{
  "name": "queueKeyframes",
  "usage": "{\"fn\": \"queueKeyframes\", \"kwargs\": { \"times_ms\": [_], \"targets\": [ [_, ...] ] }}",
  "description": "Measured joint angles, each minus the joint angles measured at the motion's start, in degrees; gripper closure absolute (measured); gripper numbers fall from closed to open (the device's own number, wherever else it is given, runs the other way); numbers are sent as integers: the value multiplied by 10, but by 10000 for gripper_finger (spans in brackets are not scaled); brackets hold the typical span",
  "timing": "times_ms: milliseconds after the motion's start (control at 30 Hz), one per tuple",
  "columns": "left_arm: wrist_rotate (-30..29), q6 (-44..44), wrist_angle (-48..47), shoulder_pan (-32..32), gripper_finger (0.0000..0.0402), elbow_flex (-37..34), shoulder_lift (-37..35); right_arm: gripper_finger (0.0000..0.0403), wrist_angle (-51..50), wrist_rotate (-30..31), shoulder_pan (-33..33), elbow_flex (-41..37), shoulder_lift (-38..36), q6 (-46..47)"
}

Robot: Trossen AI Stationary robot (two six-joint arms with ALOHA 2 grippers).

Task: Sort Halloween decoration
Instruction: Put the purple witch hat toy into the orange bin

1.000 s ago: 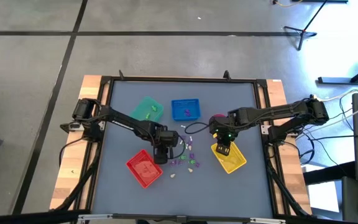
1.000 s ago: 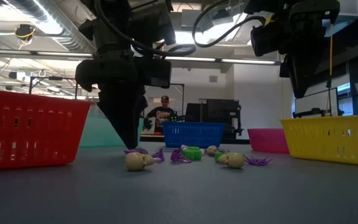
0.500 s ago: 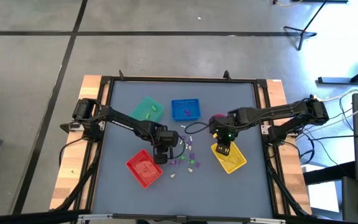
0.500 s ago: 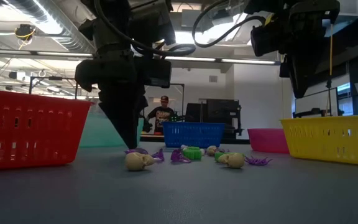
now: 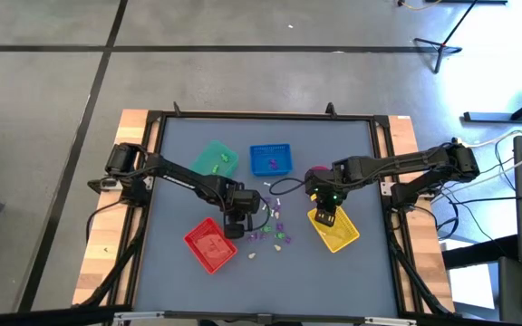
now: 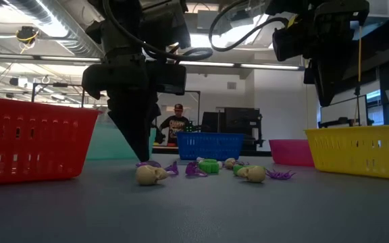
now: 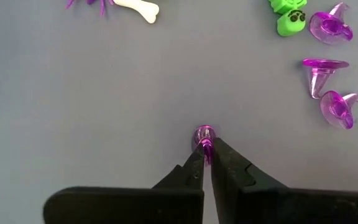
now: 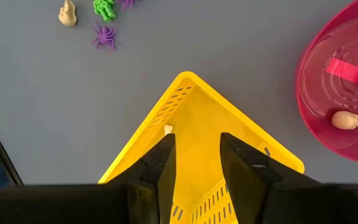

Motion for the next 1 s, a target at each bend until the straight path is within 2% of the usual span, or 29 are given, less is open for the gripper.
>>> {"fn": "queueKeyframes", "kwargs": {
  "times_ms": [367,700,867,1000],
  "targets": [
    [4,0,-9,0,401,4,-19,278,0,0,0,0,0,0],
    [8,0,-66,0,401,56,-73,278,5,4,0,0,0,-3],
    [32,-10,-117,-4,401,80,-110,278,14,29,0,0,0,-63],
    [58,-53,-145,-16,401,80,-131,278,34,53,0,0,0,-128]
  ]
}}
